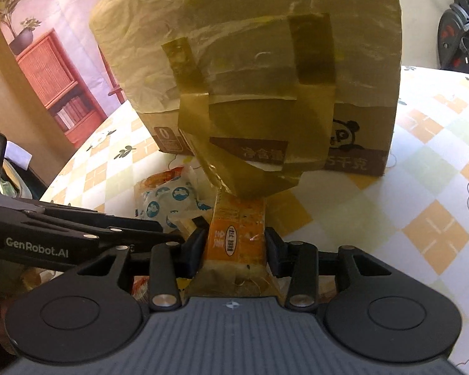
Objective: Organize snacks
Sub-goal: 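Reach the right tool to the orange biscuit pack while the left tool reaches the white wafer pack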
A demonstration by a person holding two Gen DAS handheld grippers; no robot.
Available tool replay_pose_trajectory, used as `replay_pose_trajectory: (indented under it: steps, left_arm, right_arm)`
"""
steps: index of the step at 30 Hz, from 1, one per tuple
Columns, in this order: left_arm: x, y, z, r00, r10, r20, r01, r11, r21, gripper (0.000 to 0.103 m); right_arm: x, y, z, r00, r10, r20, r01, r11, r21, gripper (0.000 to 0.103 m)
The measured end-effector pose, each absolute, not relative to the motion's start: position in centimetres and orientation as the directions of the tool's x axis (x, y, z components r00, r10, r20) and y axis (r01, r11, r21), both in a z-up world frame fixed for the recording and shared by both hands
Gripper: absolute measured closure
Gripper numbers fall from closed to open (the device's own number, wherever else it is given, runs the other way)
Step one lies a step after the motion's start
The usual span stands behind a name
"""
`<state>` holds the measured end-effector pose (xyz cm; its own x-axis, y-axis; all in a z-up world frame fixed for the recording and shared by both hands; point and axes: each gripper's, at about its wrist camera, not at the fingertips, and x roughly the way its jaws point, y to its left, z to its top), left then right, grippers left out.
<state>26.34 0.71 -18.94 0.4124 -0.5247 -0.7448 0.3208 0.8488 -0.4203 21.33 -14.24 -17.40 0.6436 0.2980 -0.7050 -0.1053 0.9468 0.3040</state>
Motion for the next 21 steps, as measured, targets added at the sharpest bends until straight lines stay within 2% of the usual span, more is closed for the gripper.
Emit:
replay_pose_trajectory:
  steps: [14,21]
  left_arm:
    - [26.3,0.1,-18.7,0.388,-0.558,-0.734,0.347,0.826,-0.445,0.052]
    - [26.5,-1.1,-19.3,0.340,-0.574,-0.745,0.362,0.811,-0.459,0.052]
  right_arm:
    - [21.5,-16.8,-17.3,0.660,0.057,-0.749,0.004,0.997,0.079,0.056]
    - [20.4,-17.9,-16.4,0.687,0.077,-0.723,0.017,0.992,0.121,0.056]
